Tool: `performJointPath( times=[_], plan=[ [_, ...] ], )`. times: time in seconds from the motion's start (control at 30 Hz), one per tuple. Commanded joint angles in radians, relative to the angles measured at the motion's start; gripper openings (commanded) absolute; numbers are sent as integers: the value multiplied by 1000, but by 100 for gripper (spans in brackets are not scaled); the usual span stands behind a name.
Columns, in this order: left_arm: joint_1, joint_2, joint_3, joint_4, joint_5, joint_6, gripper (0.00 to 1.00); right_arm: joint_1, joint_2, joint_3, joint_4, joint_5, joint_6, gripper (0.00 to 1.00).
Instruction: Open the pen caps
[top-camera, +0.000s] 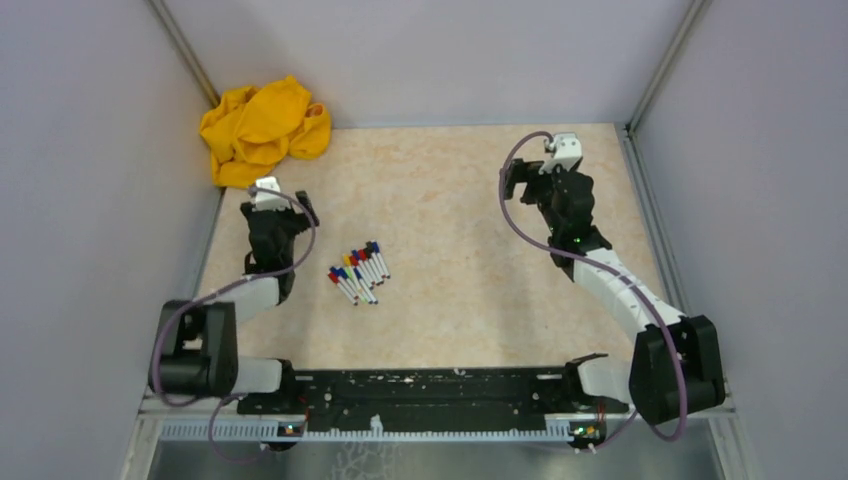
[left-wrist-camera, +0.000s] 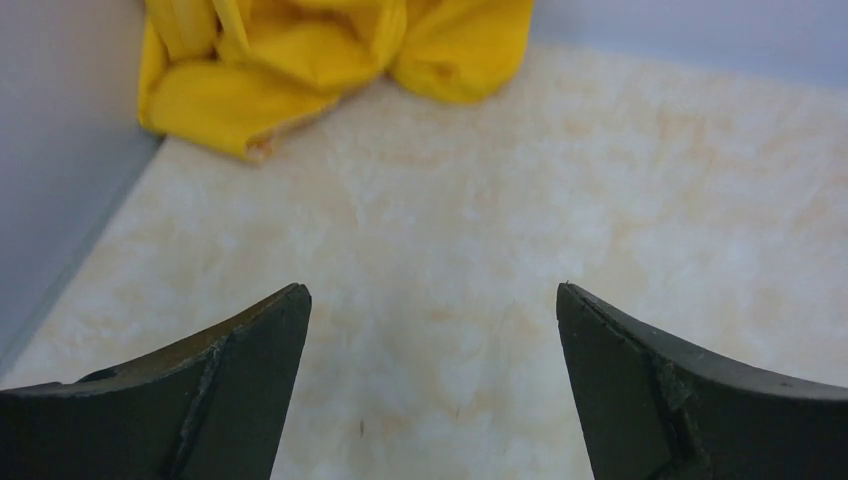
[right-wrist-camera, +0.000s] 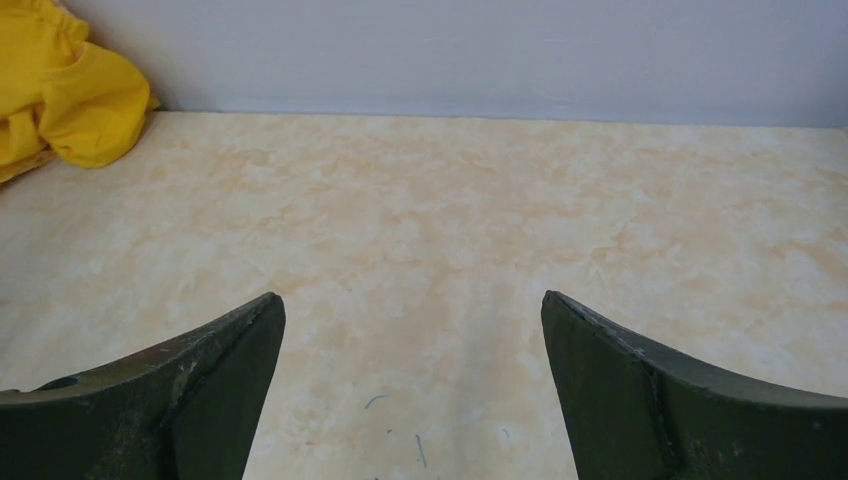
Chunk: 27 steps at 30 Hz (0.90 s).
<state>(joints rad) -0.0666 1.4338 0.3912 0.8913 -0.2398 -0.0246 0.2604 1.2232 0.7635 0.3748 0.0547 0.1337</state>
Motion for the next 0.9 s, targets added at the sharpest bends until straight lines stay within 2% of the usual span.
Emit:
performJointPath(
  times=[0.0, 0.07, 0.17, 0.2, 0.27, 0.3, 0.37, 0.53, 0.63, 0.77, 0.87],
  plan=[
    [-1, -301, 177, -379, 17, -230, 99, 14, -24, 56, 68, -151, 17, 99],
    [0, -406, 181, -424, 48, -404, 99, 12, -41, 6, 173, -204, 68, 99],
    [5, -465, 219, -423, 267, -451, 99, -23, -39, -100, 399, -310, 223, 99],
    [2, -457, 268, -488, 321, -456, 99, -39, -18, -78, 381, -355, 252, 99],
    [-18, -415, 373, -667, 341, -463, 97, -22, 55, 31, 176, -362, 206, 98],
    [-38, -405, 403, -749, 304, -472, 97, 10, 81, 71, 91, -323, 169, 98],
    [-85, -424, 385, -801, 212, -482, 97, 81, 117, 103, 3, -184, 116, 98],
    [-233, -449, 328, -936, -91, -527, 98, 202, 210, 129, -91, -41, 66, 98],
    [-339, -403, 326, -1035, -243, -581, 99, 259, 280, 177, -179, -28, 56, 98],
    [-457, -338, 285, -1054, -345, -696, 98, 327, 372, 229, -248, -7, 41, 98],
    [-497, -297, 264, -1063, -416, -760, 94, 357, 427, 261, -259, -18, 55, 93]
  ],
)
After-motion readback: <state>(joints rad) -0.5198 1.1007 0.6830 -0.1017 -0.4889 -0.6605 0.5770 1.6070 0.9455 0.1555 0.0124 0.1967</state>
